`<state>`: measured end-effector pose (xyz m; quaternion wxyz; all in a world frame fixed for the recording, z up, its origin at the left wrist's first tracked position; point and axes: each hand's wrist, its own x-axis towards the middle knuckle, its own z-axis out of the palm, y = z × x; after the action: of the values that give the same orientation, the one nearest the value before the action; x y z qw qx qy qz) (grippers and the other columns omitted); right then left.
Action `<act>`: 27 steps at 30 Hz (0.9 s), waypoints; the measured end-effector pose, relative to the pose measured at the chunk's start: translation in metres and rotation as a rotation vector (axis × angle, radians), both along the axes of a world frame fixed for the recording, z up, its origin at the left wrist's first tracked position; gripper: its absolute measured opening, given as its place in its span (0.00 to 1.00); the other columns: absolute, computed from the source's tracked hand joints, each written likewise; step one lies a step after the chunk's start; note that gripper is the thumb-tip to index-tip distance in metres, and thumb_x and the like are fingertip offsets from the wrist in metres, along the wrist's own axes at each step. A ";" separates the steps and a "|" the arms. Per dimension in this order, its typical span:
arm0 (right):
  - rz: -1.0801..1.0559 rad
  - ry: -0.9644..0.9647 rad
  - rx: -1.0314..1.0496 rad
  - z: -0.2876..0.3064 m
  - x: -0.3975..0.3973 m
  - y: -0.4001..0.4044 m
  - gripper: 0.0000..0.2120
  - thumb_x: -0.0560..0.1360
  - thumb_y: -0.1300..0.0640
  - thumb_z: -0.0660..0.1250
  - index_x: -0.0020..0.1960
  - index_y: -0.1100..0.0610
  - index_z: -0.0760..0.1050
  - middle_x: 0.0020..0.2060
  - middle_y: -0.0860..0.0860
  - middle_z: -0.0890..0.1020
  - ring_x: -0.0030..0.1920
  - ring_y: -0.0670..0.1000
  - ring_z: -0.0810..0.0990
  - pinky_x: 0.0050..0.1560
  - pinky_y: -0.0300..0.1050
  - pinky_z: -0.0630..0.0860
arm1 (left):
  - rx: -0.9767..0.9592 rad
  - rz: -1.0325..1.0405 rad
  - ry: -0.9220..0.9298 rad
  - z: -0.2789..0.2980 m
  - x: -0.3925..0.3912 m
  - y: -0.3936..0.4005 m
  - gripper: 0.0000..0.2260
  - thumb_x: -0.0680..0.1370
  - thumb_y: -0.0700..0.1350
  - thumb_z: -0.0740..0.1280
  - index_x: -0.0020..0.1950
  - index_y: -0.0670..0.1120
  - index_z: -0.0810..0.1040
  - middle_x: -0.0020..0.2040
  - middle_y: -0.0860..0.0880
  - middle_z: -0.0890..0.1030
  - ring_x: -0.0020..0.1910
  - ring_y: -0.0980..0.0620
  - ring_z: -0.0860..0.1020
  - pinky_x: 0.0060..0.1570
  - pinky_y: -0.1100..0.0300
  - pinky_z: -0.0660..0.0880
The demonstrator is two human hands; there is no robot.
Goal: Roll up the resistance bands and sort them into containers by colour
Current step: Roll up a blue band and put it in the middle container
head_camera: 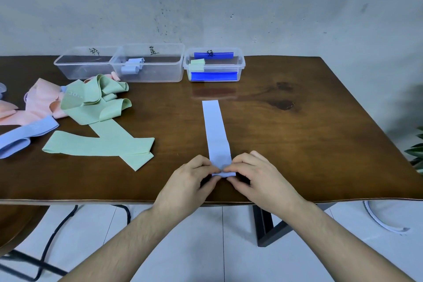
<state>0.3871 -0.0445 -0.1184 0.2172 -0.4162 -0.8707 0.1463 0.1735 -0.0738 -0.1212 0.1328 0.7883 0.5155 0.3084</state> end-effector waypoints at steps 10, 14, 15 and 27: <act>-0.038 0.031 -0.036 0.001 -0.003 0.004 0.10 0.80 0.52 0.67 0.60 0.47 0.81 0.51 0.38 0.79 0.52 0.42 0.71 0.56 0.30 0.65 | -0.035 0.043 -0.059 0.000 -0.001 0.004 0.05 0.77 0.45 0.72 0.52 0.48 0.84 0.49 0.58 0.79 0.45 0.66 0.76 0.45 0.76 0.69; -0.050 0.028 0.007 0.002 -0.002 0.003 0.08 0.80 0.52 0.67 0.58 0.44 0.80 0.50 0.36 0.77 0.52 0.44 0.70 0.56 0.38 0.69 | -0.059 0.044 -0.045 0.003 -0.001 0.007 0.05 0.78 0.46 0.70 0.53 0.49 0.84 0.49 0.58 0.80 0.48 0.60 0.78 0.49 0.67 0.74; -0.052 0.021 0.020 0.002 -0.002 0.003 0.07 0.80 0.52 0.67 0.56 0.44 0.80 0.50 0.36 0.76 0.52 0.43 0.69 0.56 0.40 0.69 | -0.065 0.048 -0.040 0.005 -0.001 0.008 0.05 0.79 0.47 0.70 0.53 0.49 0.84 0.49 0.58 0.80 0.48 0.60 0.78 0.49 0.67 0.74; -0.029 -0.030 0.003 0.004 -0.003 0.012 0.10 0.81 0.50 0.65 0.60 0.46 0.81 0.52 0.37 0.78 0.53 0.43 0.70 0.58 0.41 0.71 | 0.005 0.030 0.005 0.003 0.001 0.008 0.06 0.78 0.44 0.72 0.54 0.48 0.84 0.50 0.56 0.77 0.40 0.60 0.75 0.41 0.75 0.70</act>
<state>0.3844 -0.0323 -0.1143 0.2068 -0.4305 -0.8681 0.1354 0.1743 -0.0658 -0.1186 0.1250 0.7816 0.5267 0.3099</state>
